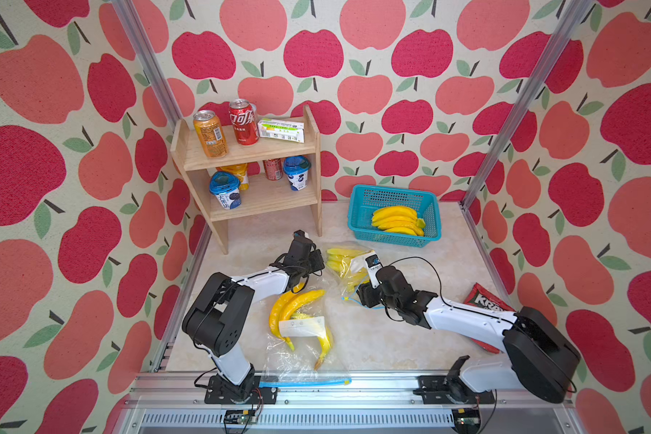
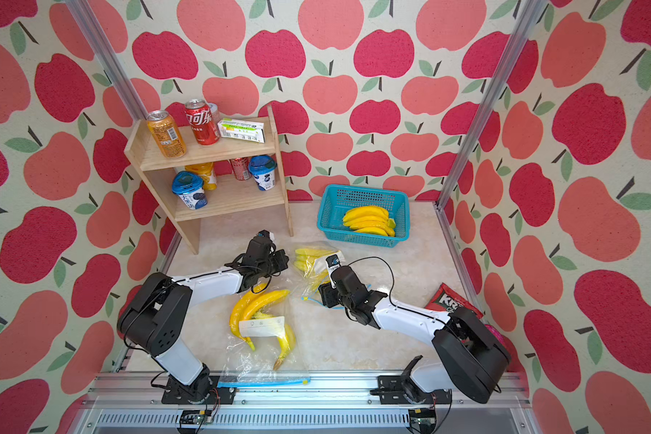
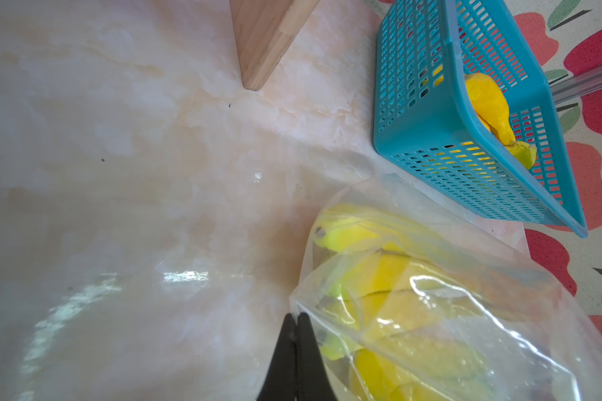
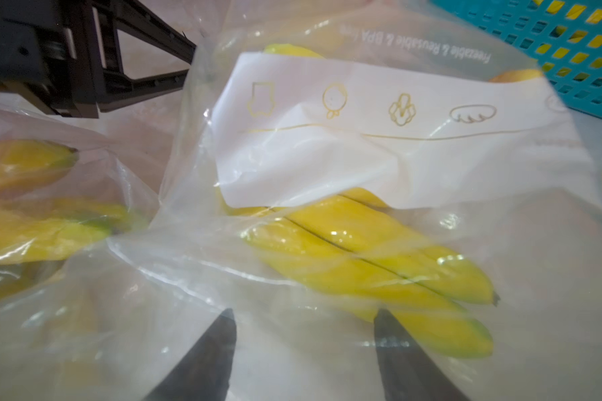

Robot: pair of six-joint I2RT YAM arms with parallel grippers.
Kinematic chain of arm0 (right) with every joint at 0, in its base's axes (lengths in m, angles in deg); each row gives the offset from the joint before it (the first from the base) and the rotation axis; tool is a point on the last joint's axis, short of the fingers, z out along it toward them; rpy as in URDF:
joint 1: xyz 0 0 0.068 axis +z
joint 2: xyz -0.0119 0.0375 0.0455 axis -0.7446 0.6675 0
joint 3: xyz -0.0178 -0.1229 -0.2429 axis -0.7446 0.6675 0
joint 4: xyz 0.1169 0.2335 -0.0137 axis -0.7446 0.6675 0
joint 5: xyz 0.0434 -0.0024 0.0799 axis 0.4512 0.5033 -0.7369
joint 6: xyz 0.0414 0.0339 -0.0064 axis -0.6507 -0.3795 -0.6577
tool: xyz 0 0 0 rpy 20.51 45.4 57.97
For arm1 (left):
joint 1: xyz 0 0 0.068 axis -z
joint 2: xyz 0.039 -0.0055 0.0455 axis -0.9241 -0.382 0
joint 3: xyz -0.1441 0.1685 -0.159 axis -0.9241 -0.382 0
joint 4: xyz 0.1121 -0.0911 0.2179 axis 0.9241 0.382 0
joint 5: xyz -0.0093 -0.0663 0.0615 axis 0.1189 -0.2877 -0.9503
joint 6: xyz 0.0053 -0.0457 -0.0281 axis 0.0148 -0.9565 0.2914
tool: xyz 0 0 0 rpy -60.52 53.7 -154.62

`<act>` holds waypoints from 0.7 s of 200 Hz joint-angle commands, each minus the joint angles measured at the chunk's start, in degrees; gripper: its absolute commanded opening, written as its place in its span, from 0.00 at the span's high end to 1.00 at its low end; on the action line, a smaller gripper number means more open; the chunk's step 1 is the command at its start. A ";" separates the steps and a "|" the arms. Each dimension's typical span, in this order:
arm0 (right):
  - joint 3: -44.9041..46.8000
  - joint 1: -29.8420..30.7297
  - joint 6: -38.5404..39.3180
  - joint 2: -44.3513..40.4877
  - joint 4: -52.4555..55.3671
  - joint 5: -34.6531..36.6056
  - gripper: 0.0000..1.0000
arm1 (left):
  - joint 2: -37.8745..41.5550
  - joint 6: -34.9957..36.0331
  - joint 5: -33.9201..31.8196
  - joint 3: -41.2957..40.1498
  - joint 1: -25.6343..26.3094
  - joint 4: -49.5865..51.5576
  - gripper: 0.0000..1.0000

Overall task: Open the zip-top bag and take out the banana
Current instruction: Pick up the banana from the zipper food storage bag.

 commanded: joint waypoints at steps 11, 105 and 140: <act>-4.38 2.57 -2.38 6.00 5.35 7.93 0.34 | 0.99 -1.18 1.21 1.48 -0.09 -0.03 1.00; 15.34 0.96 -2.37 -5.94 -27.15 0.24 0.30 | 3.45 -7.07 3.76 -3.43 -4.00 -4.89 1.00; 11.63 3.25 2.00 0.55 -28.73 -3.66 0.31 | 0.28 -12.45 10.34 -3.90 -4.30 -9.74 1.00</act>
